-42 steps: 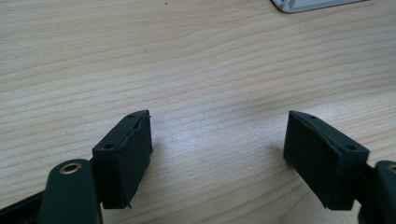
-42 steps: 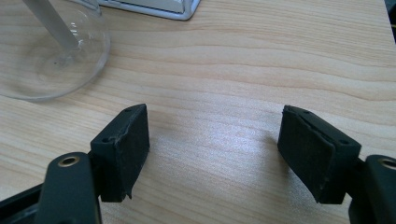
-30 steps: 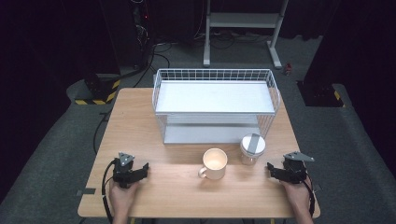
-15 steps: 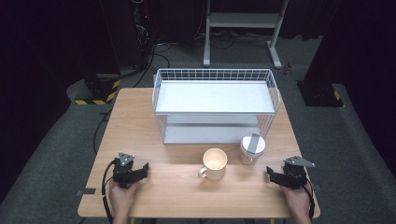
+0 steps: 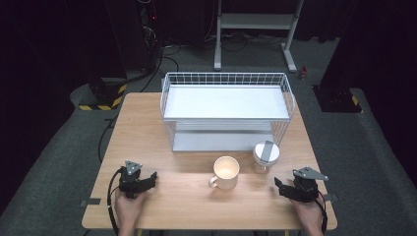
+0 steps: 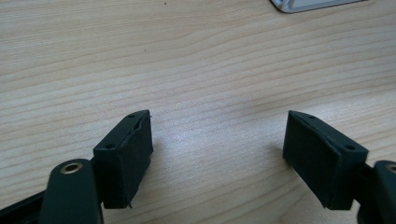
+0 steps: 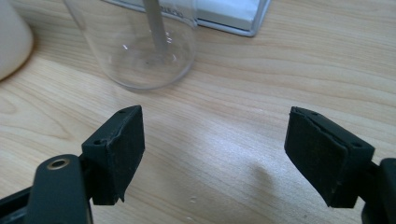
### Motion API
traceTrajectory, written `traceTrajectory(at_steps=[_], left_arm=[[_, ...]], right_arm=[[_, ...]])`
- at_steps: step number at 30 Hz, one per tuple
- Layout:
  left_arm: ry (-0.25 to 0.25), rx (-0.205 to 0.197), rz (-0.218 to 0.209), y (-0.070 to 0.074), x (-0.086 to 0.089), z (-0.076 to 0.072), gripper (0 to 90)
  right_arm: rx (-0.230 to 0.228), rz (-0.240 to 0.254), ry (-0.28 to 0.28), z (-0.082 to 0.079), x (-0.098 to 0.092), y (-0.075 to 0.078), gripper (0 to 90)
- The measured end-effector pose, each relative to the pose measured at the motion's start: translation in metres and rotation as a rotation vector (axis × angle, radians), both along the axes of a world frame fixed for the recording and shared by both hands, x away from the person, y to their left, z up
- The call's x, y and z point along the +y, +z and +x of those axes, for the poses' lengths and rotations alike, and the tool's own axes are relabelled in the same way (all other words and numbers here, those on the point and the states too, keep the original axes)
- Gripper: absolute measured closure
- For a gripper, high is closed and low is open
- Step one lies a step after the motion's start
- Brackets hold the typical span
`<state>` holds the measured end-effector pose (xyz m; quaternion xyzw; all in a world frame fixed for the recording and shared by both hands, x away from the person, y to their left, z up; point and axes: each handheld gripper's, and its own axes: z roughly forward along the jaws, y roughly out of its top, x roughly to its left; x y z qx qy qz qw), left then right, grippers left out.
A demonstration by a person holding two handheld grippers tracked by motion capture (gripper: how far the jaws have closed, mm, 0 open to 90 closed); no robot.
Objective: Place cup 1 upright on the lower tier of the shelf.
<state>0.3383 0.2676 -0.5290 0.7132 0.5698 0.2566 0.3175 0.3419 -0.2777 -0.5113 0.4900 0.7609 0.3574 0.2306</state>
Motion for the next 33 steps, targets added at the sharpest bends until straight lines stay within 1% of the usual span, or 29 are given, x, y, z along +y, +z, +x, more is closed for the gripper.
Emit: traceTrajectory(at_steps=[5, 7, 8, 10, 12, 16, 19, 20, 22, 25, 30, 33], left_arm=[[0.000, 0.000, 0.000, 0.000, 0.000, 0.000, 24.3], [0.000, 0.000, 0.000, 0.000, 0.000, 0.000, 24.2], [0.000, 0.000, 0.000, 0.000, 0.000, 0.000, 24.2], [0.001, 0.000, 0.000, 0.000, 0.000, 0.000, 24.2], [0.001, 0.000, 0.000, 0.000, 0.000, 0.000, 24.2], [0.001, 0.001, 0.000, 0.000, 0.000, 0.000, 24.1], [0.001, 0.001, 0.000, 0.000, 0.000, 0.000, 24.1], [0.001, 0.001, 0.000, 0.000, 0.000, 0.000, 24.1], [0.001, 0.001, 0.000, 0.000, 0.000, 0.000, 24.1], [0.001, 0.001, 0.000, 0.000, 0.000, 0.000, 24.1], [0.001, 0.001, 0.000, 0.000, 0.000, 0.000, 24.0], [0.001, 0.001, 0.000, 0.000, 0.000, 0.000, 24.1]], right_arm=[[-0.016, 0.022, 0.022, -0.005, 0.004, 0.003, 19.8], [-0.009, 0.032, 0.025, -0.006, 0.006, 0.004, 19.7], [-0.015, 0.031, 0.031, -0.006, 0.007, 0.004, 19.6], [-0.014, 0.042, 0.033, -0.007, 0.010, 0.004, 19.4], [-0.019, 0.047, 0.049, -0.007, 0.012, 0.004, 19.0], [-0.023, 0.061, 0.064, -0.006, 0.020, 0.005, 18.0], [-0.025, 0.058, 0.073, -0.002, 0.026, 0.008, 16.9], [-0.036, 0.055, 0.082, -0.001, 0.027, 0.008, 16.6], [-0.038, 0.064, 0.084, 0.002, 0.031, 0.010, 15.7], [-0.045, 0.061, 0.093, 0.008, 0.038, 0.011, 14.9], [-0.044, 0.062, 0.089, 0.017, 0.046, 0.010, 14.1], [-0.053, 0.053, 0.086, 0.021, 0.049, 0.011, 14.0]])
